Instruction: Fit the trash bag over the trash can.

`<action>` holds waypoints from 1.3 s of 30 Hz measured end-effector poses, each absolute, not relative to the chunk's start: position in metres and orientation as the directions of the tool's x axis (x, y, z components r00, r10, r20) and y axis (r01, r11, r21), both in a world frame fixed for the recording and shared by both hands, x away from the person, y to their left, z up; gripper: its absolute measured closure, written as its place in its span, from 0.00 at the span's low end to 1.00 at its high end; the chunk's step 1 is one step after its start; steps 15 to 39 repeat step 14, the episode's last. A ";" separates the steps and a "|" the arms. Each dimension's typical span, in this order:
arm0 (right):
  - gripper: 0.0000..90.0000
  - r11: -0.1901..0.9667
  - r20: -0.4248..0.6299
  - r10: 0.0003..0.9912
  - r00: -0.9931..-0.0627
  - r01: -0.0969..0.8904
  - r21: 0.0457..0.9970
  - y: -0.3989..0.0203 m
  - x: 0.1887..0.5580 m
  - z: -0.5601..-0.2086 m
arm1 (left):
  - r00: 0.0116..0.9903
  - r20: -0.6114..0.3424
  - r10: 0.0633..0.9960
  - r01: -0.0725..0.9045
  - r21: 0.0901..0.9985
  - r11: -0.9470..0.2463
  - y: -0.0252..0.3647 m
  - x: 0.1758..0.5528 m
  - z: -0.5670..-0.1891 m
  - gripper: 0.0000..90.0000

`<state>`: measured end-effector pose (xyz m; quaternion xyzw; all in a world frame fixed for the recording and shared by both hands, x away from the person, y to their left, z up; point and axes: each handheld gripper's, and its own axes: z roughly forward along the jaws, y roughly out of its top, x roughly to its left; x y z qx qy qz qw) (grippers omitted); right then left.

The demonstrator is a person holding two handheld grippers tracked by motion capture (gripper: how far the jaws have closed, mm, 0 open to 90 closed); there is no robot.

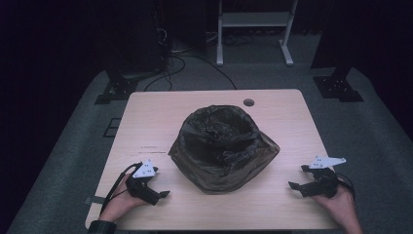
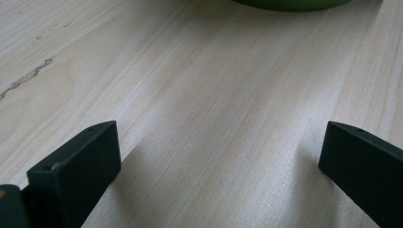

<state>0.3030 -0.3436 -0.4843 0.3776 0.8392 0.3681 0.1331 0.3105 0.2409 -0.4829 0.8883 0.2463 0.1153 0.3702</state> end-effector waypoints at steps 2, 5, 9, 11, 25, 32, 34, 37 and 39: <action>0.11 0.445 0.045 0.733 -0.679 0.528 0.723 -0.343 0.302 -0.485 | 0.852 0.022 0.523 0.352 0.715 -0.604 0.241 0.310 -0.483 0.00; 0.11 0.454 0.020 0.730 -0.683 0.507 0.733 -0.342 0.301 -0.487 | 0.851 0.017 0.525 0.357 0.714 -0.602 0.241 0.311 -0.483 0.00; 0.11 0.461 0.009 0.731 -0.682 0.504 0.730 -0.341 0.301 -0.487 | 0.850 0.013 0.526 0.362 0.711 -0.602 0.241 0.311 -0.483 0.00; 0.11 0.461 0.009 0.732 -0.682 0.504 0.730 -0.341 0.301 -0.487 | 0.850 0.013 0.527 0.362 0.711 -0.602 0.241 0.311 -0.483 0.00; 0.11 0.460 0.008 0.732 -0.681 0.504 0.731 -0.341 0.301 -0.487 | 0.849 0.013 0.528 0.363 0.711 -0.602 0.241 0.312 -0.483 0.00; 0.11 0.460 0.008 0.732 -0.681 0.504 0.731 -0.341 0.301 -0.487 | 0.849 0.013 0.528 0.363 0.711 -0.602 0.241 0.312 -0.483 0.00; 0.11 0.460 0.008 0.732 -0.681 0.504 0.731 -0.341 0.301 -0.487 | 0.849 0.013 0.528 0.363 0.711 -0.602 0.241 0.312 -0.483 0.00; 0.11 0.460 0.008 0.732 -0.681 0.504 0.731 -0.341 0.301 -0.487 | 0.849 0.013 0.528 0.363 0.711 -0.602 0.241 0.312 -0.483 0.00; 0.11 0.460 0.008 0.732 -0.681 0.504 0.731 -0.341 0.301 -0.487 | 0.849 0.013 0.528 0.363 0.711 -0.602 0.241 0.312 -0.483 0.00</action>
